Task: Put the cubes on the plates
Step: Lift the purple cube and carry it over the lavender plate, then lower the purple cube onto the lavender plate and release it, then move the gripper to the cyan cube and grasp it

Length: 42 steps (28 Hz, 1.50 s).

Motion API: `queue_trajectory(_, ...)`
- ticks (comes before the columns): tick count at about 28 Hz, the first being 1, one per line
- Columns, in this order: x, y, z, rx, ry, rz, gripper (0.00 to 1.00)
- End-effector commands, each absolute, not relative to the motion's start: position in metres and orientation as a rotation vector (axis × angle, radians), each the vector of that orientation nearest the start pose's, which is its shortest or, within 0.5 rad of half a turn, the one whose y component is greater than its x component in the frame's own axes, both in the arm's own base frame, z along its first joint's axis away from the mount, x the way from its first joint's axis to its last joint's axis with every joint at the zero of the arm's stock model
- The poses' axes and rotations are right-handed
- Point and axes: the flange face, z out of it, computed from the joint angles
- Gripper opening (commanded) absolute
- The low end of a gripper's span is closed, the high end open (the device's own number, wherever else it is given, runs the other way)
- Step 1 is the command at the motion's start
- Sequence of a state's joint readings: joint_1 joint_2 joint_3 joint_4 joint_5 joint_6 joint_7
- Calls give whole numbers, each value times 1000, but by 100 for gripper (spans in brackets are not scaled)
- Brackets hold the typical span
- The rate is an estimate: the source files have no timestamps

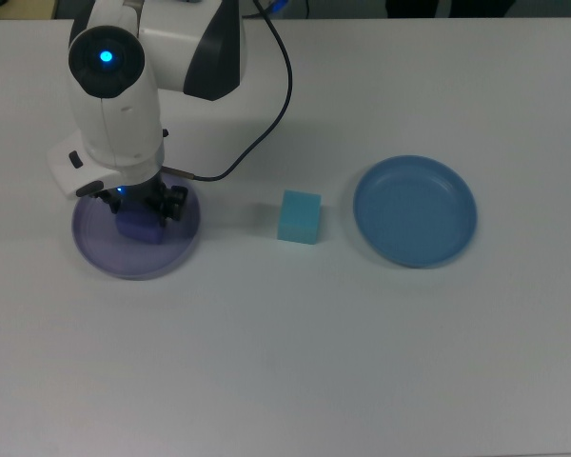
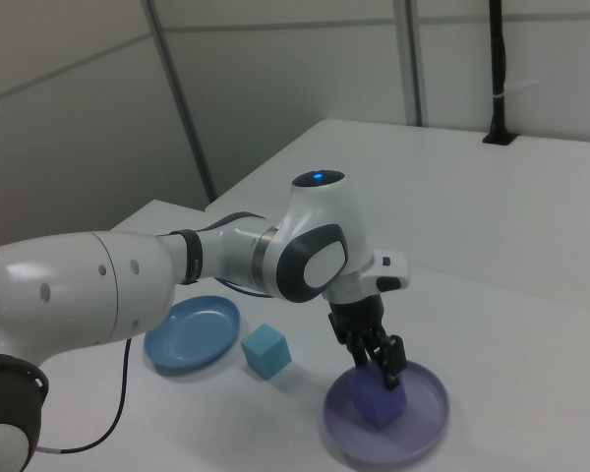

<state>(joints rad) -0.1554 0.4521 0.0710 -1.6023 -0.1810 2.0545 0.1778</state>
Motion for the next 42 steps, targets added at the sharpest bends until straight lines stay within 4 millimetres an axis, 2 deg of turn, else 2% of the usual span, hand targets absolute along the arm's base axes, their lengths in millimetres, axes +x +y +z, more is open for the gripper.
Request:
queue_trajectory(1,673,-70,383,-3260,311,-39,100)
queue_trajectory(4,671,-65,396,-3259,304,-52,100)
queue_trajectory(7,661,-51,426,-3257,279,-34,100)
queue_trajectory(9,657,-25,438,-3237,230,-26,100)
queue_trajectory(10,655,-9,444,-3228,198,-27,100)
queue_trajectory(11,652,15,448,-3206,166,-7,100)
queue_trajectory(12,650,28,449,-3198,147,6,100)
queue_trajectory(14,646,60,447,-3183,118,36,100)
queue_trajectory(15,641,89,442,-3178,119,65,100)
queue_trajectory(16,639,103,438,-3180,121,76,100)
queue_trajectory(19,633,141,422,-3185,116,110,100)
queue_trajectory(20,631,156,405,-3193,97,141,100)
queue_trajectory(22,630,170,388,-3204,71,170,100)
queue_trajectory(25,635,177,359,-3224,70,179,100)
queue_trajectory(27,638,174,355,-3229,84,156,100)
queue_trajectory(35,646,150,352,-3241,185,141,100)
queue_trajectory(42,649,151,348,-3255,209,101,100)
